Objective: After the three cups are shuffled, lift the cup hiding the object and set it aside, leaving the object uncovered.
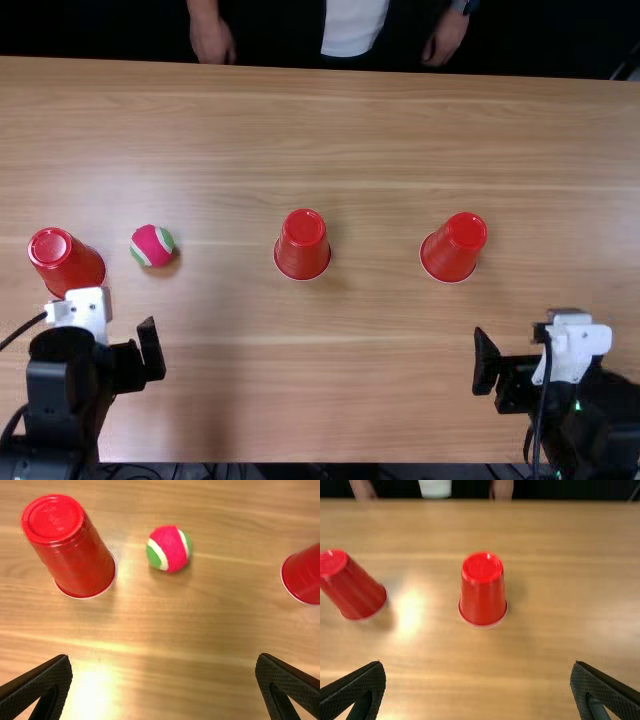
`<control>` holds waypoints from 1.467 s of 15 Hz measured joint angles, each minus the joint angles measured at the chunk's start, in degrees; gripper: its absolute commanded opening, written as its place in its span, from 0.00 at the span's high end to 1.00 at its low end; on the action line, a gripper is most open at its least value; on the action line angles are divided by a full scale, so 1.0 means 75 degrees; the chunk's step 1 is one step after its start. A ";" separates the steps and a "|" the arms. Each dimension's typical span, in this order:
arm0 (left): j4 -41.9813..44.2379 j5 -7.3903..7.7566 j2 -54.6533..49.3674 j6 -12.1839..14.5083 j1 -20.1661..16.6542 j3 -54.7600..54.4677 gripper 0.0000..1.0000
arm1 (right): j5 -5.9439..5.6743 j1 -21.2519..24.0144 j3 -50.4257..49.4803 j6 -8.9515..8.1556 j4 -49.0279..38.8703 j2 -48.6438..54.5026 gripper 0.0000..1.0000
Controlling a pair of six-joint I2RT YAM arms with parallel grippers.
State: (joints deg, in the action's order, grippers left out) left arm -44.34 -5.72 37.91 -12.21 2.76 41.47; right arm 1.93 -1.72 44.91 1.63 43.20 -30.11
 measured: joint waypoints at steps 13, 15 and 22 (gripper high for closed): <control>0.3413 0.0338 -0.4278 0.1072 -0.0833 -0.3960 0.00 | -0.0070 0.0000 -0.3652 0.0055 -0.3448 0.4001 0.00; 0.3832 0.0638 -0.4287 0.1262 -0.0766 -0.4339 0.00 | -0.0090 0.0000 -0.4103 0.0064 -0.4707 0.4001 0.00; 0.4989 0.0941 -0.4972 0.1422 -0.0766 -0.5199 0.00 | -0.0154 0.0000 -0.5811 0.0079 -0.6155 0.4001 0.00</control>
State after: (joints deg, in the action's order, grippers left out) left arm -6.92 1.34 0.62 -1.54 -2.98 2.48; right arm 0.78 -1.72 1.32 2.22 -2.96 -0.10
